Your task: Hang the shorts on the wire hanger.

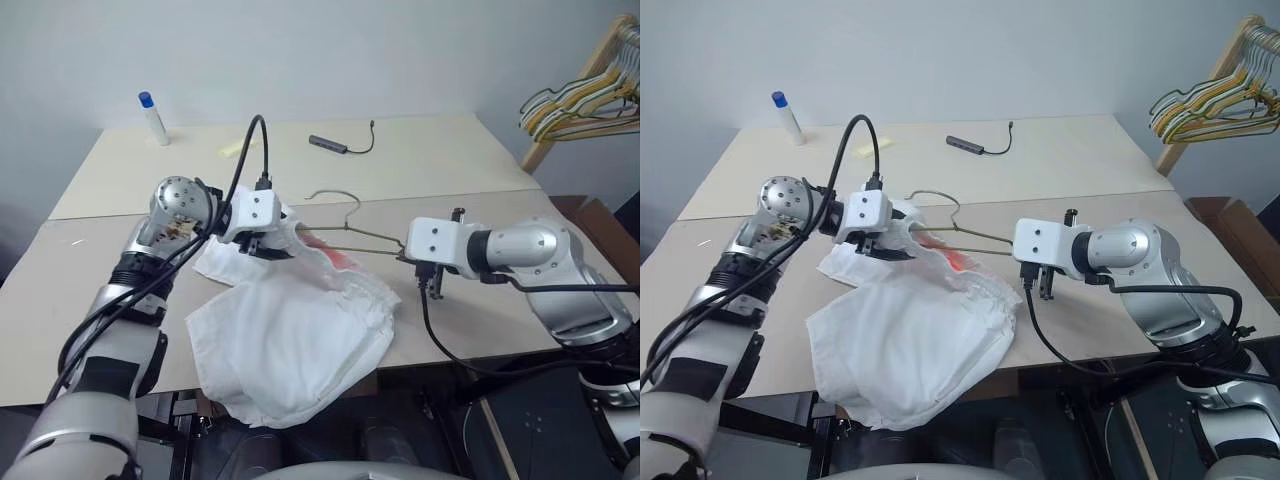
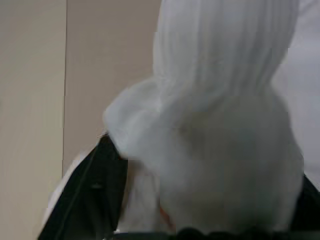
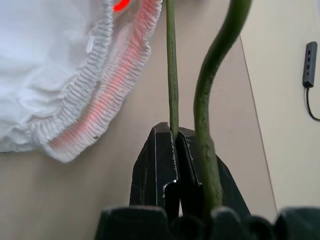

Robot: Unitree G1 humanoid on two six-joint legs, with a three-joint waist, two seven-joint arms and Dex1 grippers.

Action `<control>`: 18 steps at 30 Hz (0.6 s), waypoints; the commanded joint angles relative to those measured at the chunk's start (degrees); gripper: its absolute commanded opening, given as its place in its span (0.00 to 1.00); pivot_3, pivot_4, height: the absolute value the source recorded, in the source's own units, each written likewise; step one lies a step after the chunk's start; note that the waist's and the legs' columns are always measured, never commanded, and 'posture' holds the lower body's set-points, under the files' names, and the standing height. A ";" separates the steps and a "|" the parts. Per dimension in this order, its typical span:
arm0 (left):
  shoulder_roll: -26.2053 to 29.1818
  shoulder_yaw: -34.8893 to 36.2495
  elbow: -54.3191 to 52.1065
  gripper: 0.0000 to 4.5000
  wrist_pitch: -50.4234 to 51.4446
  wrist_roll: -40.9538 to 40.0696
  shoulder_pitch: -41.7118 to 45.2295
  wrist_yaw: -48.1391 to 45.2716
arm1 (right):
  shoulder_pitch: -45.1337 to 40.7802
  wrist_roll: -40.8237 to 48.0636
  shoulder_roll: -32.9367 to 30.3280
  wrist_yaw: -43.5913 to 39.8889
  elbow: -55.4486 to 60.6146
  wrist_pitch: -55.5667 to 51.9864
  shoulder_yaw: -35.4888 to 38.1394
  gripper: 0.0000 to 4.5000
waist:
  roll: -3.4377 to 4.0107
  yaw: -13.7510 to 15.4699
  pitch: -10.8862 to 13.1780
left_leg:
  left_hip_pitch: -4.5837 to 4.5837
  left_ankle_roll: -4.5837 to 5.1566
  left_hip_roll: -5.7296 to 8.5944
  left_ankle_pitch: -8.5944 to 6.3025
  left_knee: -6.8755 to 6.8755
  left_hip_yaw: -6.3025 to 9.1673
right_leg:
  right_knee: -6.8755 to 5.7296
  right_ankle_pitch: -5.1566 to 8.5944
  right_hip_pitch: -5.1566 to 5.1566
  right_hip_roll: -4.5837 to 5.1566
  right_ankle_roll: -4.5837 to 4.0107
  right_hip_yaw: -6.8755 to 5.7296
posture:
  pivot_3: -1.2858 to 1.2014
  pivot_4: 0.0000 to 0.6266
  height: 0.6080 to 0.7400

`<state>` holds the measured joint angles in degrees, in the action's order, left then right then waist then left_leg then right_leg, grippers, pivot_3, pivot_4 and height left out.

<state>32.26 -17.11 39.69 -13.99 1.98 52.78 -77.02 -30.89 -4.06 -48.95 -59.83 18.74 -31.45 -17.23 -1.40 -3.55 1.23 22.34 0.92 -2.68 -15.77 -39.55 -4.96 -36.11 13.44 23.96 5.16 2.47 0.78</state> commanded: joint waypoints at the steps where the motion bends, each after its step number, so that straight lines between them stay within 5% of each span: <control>1: -0.59 1.87 -0.09 0.42 -0.36 -1.43 1.76 -0.13 | -1.50 2.30 -0.12 -0.54 3.55 -3.17 3.00 0.00 | 0.00 -0.41 0.00 | 0.20 0.01 -0.03 -0.01 -0.21 0.02 | -0.13 0.00 0.18 -0.01 0.00 0.00 | 0.47 0.00 1.00; 8: -0.98 3.26 -2.85 0.02 3.14 -3.83 -0.41 -2.34 | -0.21 4.99 -0.15 -0.76 5.74 -6.39 4.57 0.00 | 0.00 -0.74 0.00 | 0.23 0.05 -0.03 -0.03 -0.28 0.01 | -0.13 -0.02 0.17 0.00 0.03 0.00 | 0.47 0.00 1.00; 18: 0.21 6.84 -7.44 0.02 12.43 -8.36 -2.30 -1.94 | 9.68 9.11 -3.66 3.38 5.64 -13.09 16.56 0.70 | 0.00 -0.32 0.00 | 0.27 0.07 -0.03 -0.04 -0.31 0.05 | -0.10 -0.02 0.15 0.01 0.04 -0.02 | 0.47 0.00 1.00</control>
<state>30.64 -14.79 32.77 -4.09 -4.83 50.27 -80.67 -23.07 4.80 -50.25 -57.37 24.60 -41.85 -5.31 -1.41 -3.86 1.22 22.62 1.00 -2.71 -15.81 -39.86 -4.91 -36.22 13.42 24.13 5.17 2.50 0.77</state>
